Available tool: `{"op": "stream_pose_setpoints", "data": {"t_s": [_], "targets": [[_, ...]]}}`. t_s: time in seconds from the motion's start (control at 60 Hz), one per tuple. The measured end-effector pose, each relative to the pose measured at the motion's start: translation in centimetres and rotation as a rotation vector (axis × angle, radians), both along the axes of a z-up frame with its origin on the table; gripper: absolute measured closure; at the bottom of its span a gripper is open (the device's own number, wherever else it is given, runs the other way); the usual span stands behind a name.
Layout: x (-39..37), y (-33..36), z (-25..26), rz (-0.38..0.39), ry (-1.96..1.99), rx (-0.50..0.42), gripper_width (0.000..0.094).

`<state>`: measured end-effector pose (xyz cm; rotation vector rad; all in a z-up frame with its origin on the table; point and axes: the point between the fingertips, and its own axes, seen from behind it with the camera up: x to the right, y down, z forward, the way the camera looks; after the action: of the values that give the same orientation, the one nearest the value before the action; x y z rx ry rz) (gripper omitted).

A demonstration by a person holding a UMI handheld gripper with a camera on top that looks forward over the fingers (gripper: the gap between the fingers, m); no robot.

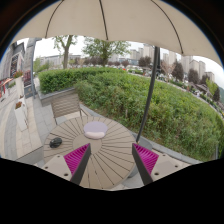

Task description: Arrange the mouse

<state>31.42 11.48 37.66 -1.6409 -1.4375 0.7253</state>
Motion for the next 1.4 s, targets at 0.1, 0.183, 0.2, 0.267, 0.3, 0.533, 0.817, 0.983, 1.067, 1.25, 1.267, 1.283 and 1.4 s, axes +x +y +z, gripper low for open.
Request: {"op": "stream_pose_setpoints", "data": {"t_s": [0.1,0.183,0.2,0.267,0.3,0.533,0.817,0.983,1.067,1.25,1.267,1.283,1.4], "targets": [[-0.3,-0.7,-0.3,0.022,-0.001,-0.003,0.0081],[-0.4,-2.1,-1.4,0.042,-0.011,-0.017,0.0083],[-0.4,-2.6,-1.6,0.048,-0.013,-0.022,0.0083],[-0.5,-4.4,-2.7,0.067,-0.025,-0.041,0.0083],[-0.6,-5.2,-3.3,0.073,-0.035,-0.05,0.0083],[-1.2,-12.5,-6.5,0.121,-0.075,-0.084,0.008],[-2.8,-22.5,-10.3,0.138,-0.108,-0.114,0.0082],[-3.7,-28.8,-13.2,0.142,-0.126,-0.122,0.0082],[-5.1,-31.9,-14.7,0.143,-0.125,-0.123,0.008],[-6.7,-37.6,-17.4,0.141,-0.11,-0.137,0.008],[-6.8,-38.0,-17.7,0.14,-0.11,-0.138,0.0079],[-7.0,-38.4,-18.1,0.14,-0.11,-0.137,0.008],[-8.8,-40.9,-20.3,0.131,-0.096,-0.128,0.0081]]}}
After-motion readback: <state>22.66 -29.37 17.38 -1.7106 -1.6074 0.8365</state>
